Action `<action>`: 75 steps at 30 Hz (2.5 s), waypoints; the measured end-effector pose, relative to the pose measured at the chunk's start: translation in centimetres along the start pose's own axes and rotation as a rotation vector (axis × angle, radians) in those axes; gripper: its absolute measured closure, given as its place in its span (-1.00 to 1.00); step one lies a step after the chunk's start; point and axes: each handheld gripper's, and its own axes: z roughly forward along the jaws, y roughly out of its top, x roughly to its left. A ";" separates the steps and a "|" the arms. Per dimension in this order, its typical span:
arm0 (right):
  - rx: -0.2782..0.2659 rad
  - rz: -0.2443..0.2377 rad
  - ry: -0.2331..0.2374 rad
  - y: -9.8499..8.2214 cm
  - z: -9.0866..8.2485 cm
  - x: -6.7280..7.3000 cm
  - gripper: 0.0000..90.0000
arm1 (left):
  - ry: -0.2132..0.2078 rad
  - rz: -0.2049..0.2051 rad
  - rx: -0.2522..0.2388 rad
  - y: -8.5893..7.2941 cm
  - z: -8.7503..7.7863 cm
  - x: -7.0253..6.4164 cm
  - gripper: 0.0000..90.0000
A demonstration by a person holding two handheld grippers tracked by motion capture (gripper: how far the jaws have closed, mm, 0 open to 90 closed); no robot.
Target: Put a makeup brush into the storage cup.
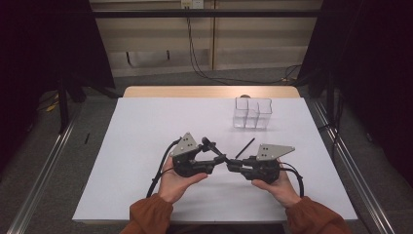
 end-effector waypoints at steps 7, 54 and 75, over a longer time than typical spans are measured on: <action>0.001 0.013 -0.011 -0.2 0.0 -0.2 0.78 | 0.003 -0.061 -0.010 -0.1 0.1 0.2 0.24; -0.001 0.055 0.000 -0.6 0.4 0.1 0.21 | -0.088 -0.133 -0.039 1.3 -1.4 0.5 0.78; -0.047 0.099 0.022 -0.4 -0.9 -0.7 -0.96 | -0.077 -0.098 -0.002 2.3 -2.9 1.2 0.77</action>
